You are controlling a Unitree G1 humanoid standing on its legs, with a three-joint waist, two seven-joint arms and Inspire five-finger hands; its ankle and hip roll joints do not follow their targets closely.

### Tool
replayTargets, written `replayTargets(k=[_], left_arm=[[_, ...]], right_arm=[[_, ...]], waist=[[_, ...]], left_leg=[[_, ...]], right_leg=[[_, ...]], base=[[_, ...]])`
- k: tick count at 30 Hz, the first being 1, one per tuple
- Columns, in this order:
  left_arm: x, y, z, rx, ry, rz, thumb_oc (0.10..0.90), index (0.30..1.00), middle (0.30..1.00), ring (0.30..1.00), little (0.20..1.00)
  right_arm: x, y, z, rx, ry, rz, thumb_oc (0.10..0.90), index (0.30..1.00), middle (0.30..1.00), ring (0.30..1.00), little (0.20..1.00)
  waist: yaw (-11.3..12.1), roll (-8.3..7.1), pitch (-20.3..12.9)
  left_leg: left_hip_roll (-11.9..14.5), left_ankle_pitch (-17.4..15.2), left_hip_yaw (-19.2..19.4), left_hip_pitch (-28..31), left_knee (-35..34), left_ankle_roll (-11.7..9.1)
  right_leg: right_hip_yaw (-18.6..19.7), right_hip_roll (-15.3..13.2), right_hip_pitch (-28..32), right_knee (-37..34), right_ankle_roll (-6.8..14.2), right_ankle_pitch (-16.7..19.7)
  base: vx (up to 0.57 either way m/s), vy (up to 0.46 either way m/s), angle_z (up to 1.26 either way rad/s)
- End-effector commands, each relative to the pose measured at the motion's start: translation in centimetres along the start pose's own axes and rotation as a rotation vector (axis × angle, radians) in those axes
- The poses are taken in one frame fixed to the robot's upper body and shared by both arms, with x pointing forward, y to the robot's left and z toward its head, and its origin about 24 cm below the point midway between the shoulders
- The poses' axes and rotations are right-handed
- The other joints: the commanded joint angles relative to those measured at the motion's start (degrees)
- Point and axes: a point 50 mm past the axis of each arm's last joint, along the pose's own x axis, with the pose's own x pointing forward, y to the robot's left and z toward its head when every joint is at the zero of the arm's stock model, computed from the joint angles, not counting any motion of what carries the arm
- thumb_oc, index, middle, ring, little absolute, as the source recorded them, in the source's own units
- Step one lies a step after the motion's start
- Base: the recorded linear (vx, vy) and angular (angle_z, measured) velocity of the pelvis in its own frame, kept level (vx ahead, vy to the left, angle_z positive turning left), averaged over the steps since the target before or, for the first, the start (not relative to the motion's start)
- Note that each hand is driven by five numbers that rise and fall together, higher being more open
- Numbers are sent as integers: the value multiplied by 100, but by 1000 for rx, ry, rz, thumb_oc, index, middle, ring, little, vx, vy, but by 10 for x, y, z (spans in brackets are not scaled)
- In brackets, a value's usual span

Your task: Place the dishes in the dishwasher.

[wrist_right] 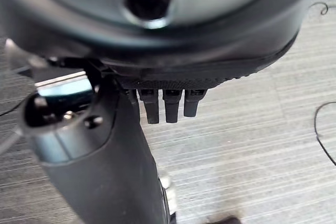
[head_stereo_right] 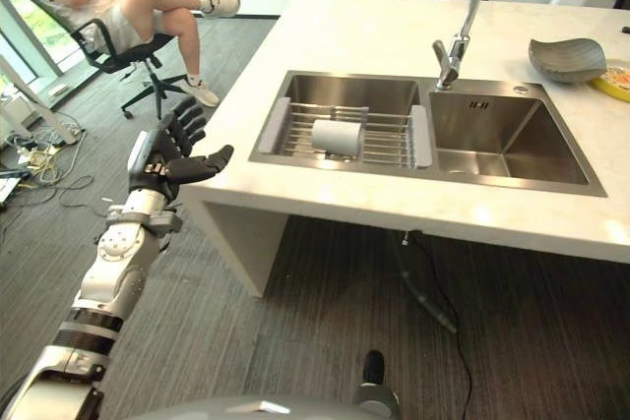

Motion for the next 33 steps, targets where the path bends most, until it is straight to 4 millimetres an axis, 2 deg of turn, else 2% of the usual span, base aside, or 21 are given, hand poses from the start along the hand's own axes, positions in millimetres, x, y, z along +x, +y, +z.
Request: replayTargets(k=[1,3,4,5,6,8,9,10,11,12,13,16,19,23,26,28,33], left_arm=[[22,-11,82,23,-397,-69,800,900,900,900,900],[25,-20,86,-11,-407,-98,800,900,900,900,900],[27,-30,88,-27,-413,-124,800,900,900,900,900],[28,-30,88,-27,-413,-125,800,900,900,900,900],[30,-35,89,-38,-415,-133,800,900,900,900,900],[32,-42,88,-37,-414,-144,800,900,900,900,900],[32,-45,89,-28,-419,-158,800,900,900,900,900],[32,-48,91,-22,-427,-174,800,900,900,900,900],[32,-50,89,-6,-423,-181,800,900,900,900,900],[33,-53,90,-7,-423,-205,800,900,900,900,900],[33,-56,88,1,-419,-213,800,900,900,900,900],[33,-68,87,12,-408,-269,800,900,900,900,900],[32,-77,75,28,-356,-321,800,900,900,900,900],[29,-91,55,89,-272,-400,800,900,900,900,900],[27,-94,49,154,-253,-434,800,900,900,900,900],[26,-90,39,186,-214,-431,800,900,900,900,900],[26,-106,50,391,-310,-510,800,900,900,900,900]], right_arm=[[-1,-5,15,-133,-41,-13,800,900,900,900,900],[-2,-7,27,-135,-84,-22,800,900,900,900,900],[-3,-10,36,-130,-119,-40,800,900,900,900,900],[-3,-10,36,-130,-119,-40,800,900,900,900,900],[-3,-10,41,-136,-130,-45,800,900,900,900,900],[-4,-10,47,-136,-146,-47,800,900,900,900,900],[-4,-9,48,-131,-152,-40,800,900,900,900,900],[-4,-7,49,-127,-161,-29,800,900,900,900,900],[-3,-3,47,-122,-165,-11,800,900,900,900,900],[-2,1,48,-124,-163,-2,800,900,900,900,900],[-1,6,43,-124,-150,10,800,900,900,900,900],[1,15,31,-119,-115,33,800,900,900,900,900],[1,18,19,-105,-90,49,800,900,900,900,900],[1,17,5,-86,-52,44,800,900,900,900,900],[2,17,1,-80,-40,43,800,900,900,900,900],[-1,1,-8,-83,-31,27,800,900,900,900,900],[0,8,-4,-72,-30,36,800,900,900,900,900]], waist=[[-4,-16,-147],[50,-143,3],[125,-248,102],[126,-238,106],[179,-256,139],[295,-227,169],[362,-217,165],[404,-185,129],[427,-157,150],[433,-148,144],[420,-119,115],[417,-76,62],[353,-47,-6],[250,-57,-151],[248,-80,-195],[174,-115,-222],[117,-168,-324]], left_leg=[[221,371,-254,-434,1099,-156],[258,810,-245,-1144,2301,-171],[549,1011,249,-1487,2755,-141],[562,996,241,-1503,2787,-144],[471,846,311,-1648,2800,-98],[-202,329,109,-1925,2390,32],[-456,184,12,-1963,2074,66],[-511,331,-27,-2051,1462,35],[-448,637,98,-2165,973,-1],[-394,705,212,-1975,564,-19],[-352,768,270,-1864,397,-32],[-447,854,114,-1717,98,-18],[-435,936,195,-1468,-269,-5],[-453,825,117,-1304,-378,44],[-455,775,140,-1227,-378,64],[-461,711,160,-1165,-378,82],[-496,576,215,-1060,-378,154]], right_leg=[[145,-99,-251,849,566,-735],[18,-9,51,759,322,-917],[-157,42,336,608,162,-1079],[-162,54,341,600,158,-1075],[-190,79,439,550,135,-1123],[-110,138,617,401,205,-1140],[-67,154,685,305,252,-1127],[-74,201,730,214,290,-1107],[-125,240,883,112,299,-1128],[-107,269,949,67,307,-1116],[-174,316,974,9,317,-1119],[-153,317,1005,-54,325,-1120],[-132,319,1018,-59,354,-1132],[-134,328,1040,-59,371,-1157],[-149,311,1100,-59,391,-1170],[-108,317,1134,-59,410,-1175],[-48,274,1189,-57,469,-1169]], base=[[241,-417,-13],[203,-497,-5],[155,-424,20],[179,-364,46],[138,-141,54],[232,-130,34],[216,-47,9],[195,-41,-4],[182,-29,-21],[178,-43,-19],[164,-26,-27],[126,37,-13],[97,73,-8],[74,74,-11],[64,64,1],[52,71,-1],[39,81,-7]])
